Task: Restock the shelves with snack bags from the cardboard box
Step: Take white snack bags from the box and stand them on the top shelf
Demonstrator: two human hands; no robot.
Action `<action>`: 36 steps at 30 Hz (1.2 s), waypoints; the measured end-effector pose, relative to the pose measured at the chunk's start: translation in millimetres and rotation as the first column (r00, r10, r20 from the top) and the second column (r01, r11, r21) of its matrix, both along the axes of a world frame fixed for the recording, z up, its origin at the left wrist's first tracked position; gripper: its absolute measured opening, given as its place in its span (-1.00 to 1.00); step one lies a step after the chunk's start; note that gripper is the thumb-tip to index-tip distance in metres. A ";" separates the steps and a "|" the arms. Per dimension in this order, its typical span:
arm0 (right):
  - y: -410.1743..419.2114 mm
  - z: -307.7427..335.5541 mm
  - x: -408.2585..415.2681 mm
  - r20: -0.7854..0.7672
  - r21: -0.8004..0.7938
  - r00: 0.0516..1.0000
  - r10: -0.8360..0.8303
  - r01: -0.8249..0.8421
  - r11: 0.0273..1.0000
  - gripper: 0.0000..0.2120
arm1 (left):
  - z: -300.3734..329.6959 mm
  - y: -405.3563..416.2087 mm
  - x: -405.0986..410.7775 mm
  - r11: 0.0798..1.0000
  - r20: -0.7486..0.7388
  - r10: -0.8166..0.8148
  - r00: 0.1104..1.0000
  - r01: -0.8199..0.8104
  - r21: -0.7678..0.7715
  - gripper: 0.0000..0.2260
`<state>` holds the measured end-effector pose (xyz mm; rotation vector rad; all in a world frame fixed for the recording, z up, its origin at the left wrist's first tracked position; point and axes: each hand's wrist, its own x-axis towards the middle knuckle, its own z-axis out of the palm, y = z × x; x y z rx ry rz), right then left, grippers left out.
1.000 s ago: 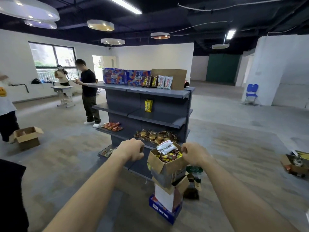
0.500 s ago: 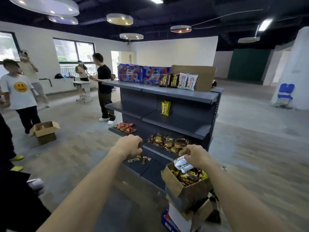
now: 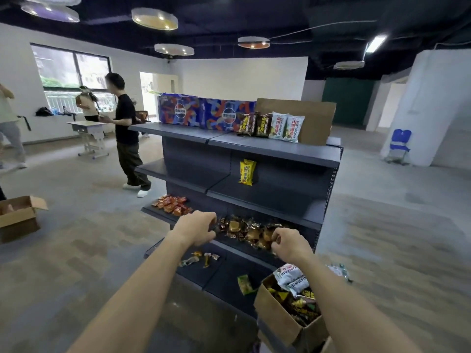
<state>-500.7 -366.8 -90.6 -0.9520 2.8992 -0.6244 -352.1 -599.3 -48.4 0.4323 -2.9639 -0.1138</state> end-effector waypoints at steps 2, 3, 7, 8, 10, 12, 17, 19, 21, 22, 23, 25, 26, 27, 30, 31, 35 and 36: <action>-20.7 -10.3 -3.6 0.009 0.017 1.000 -0.027 0.027 1.000 -0.87 | -7.8 -29.2 -12.0 1.000 0.024 -0.024 0.999 0.025 -0.005 -0.78; -30.2 -15.8 -6.5 0.021 0.012 0.999 -0.037 0.037 0.999 -0.87 | -8.8 -40.8 -18.9 0.999 0.028 -0.041 0.999 0.041 -0.007 -0.79; -61.2 -23.6 -24.2 0.046 0.052 0.995 -0.092 0.090 0.995 -0.84 | -10.2 -73.1 -51.2 0.994 -0.036 -0.109 0.993 0.110 0.010 -0.86; -69.4 -22.4 -32.4 0.052 0.043 0.992 -0.112 0.110 0.993 -0.82 | -10.3 -81.0 -62.4 0.993 -0.055 -0.122 0.991 0.122 0.001 -0.87; -84.1 -18.7 -49.2 0.066 0.027 0.987 -0.147 0.145 0.989 -0.81 | -11.7 -96.4 -86.3 0.990 -0.082 -0.138 0.987 0.138 -0.009 -0.88; -96.5 -18.1 -67.7 0.057 0.022 0.983 -0.174 0.173 0.985 -0.81 | -15.3 -109.9 -111.4 0.988 -0.081 -0.156 0.985 0.156 -0.007 -0.87; -125.7 -40.5 -124.7 0.082 0.020 0.970 -0.231 0.230 0.973 -0.80 | -25.7 -139.2 -176.2 0.975 -0.070 -0.223 0.972 0.221 -0.032 -0.87; -137.0 -48.1 -148.6 0.098 0.016 0.964 -0.247 0.247 0.969 -0.83 | -28.5 -151.1 -202.6 0.971 -0.068 -0.237 0.969 0.235 -0.030 -0.87; -147.8 -51.7 -171.2 0.114 0.002 0.956 -0.269 0.271 0.963 -0.84 | -29.7 -161.7 -229.3 0.969 -0.044 -0.245 0.968 0.244 -0.033 -0.86; -153.2 -52.8 -183.1 0.123 -0.003 0.952 -0.282 0.284 0.959 -0.84 | -31.1 -166.9 -243.4 0.968 -0.033 -0.248 0.968 0.246 -0.036 -0.86; -158.9 -53.1 -196.1 0.132 -0.004 0.947 -0.293 0.296 0.955 -0.84 | -33.1 -171.8 -257.9 0.968 -0.033 -0.248 0.968 0.247 -0.034 -0.86; -169.5 -54.7 -220.3 0.148 -0.005 0.938 -0.313 0.317 0.948 -0.83 | -37.9 -179.8 -286.1 0.964 -0.044 -0.265 0.963 0.264 -0.023 -0.87; -173.7 -56.4 -231.0 0.151 -0.004 0.935 -0.322 0.326 0.945 -0.83 | -40.7 -182.8 -298.9 0.959 -0.053 -0.285 0.957 0.284 -0.025 -0.88; -177.2 -58.7 -240.3 0.148 0.007 0.933 -0.329 0.331 0.943 -0.82 | -43.6 -185.1 -310.2 0.952 -0.063 -0.306 0.950 0.305 -0.031 -0.89; -184.9 -69.3 -262.3 0.155 0.046 0.920 -0.361 0.358 0.932 -0.83 | -57.9 -190.2 -345.0 0.934 -0.095 -0.356 0.930 0.353 -0.052 -0.92; -186.1 -74.0 -269.9 0.167 0.053 0.909 -0.382 0.378 0.924 -0.83 | -62.6 -191.4 -357.6 0.931 -0.106 -0.365 0.925 0.361 -0.062 -0.92; -178.0 -97.6 -292.0 0.189 0.098 0.849 -0.494 0.484 0.869 -0.87 | -86.9 -191.7 -411.3 0.898 -0.106 -0.440 0.892 0.437 -0.046 -0.87; -173.6 -104.2 -294.5 0.202 0.103 0.820 -0.535 0.526 0.844 -0.91 | -94.2 -189.6 -425.2 0.880 -0.100 -0.476 0.874 0.474 -0.045 -0.86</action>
